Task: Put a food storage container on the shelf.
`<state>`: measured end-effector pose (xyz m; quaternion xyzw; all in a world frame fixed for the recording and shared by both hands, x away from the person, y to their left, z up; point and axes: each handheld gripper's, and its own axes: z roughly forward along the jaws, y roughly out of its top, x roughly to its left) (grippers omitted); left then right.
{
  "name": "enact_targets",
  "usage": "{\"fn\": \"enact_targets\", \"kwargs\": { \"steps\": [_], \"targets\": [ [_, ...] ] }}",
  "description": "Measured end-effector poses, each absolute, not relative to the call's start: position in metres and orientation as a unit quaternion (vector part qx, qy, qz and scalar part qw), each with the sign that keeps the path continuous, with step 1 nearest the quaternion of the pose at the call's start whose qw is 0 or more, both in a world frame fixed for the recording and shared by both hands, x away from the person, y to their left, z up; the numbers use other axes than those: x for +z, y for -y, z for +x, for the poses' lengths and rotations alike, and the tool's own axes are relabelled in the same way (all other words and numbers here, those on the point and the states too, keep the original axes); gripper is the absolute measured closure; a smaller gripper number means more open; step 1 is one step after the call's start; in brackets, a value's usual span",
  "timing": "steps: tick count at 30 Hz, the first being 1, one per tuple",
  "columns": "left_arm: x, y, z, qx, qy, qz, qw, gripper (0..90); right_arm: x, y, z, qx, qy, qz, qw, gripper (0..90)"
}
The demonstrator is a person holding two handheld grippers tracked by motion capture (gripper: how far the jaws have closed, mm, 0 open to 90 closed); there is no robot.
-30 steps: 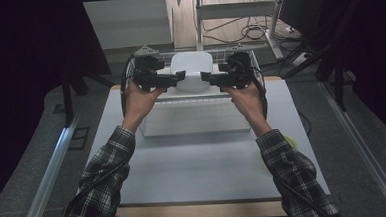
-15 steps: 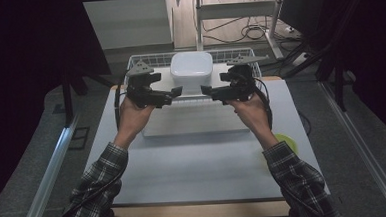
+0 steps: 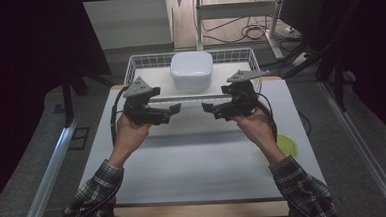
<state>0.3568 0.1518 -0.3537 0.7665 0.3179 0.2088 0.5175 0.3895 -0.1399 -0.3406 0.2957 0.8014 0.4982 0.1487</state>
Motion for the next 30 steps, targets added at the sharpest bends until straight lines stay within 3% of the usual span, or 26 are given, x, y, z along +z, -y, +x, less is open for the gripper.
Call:
{"fn": "enact_targets", "kwargs": {
  "steps": [30],
  "targets": [
    [-0.420, -0.161, 0.305, 0.179, -0.318, 0.781, 0.506, 8.7, -0.396, 0.181, 0.342, 0.504, -0.806, 0.278, 0.140, 2.2]
  ]
}}
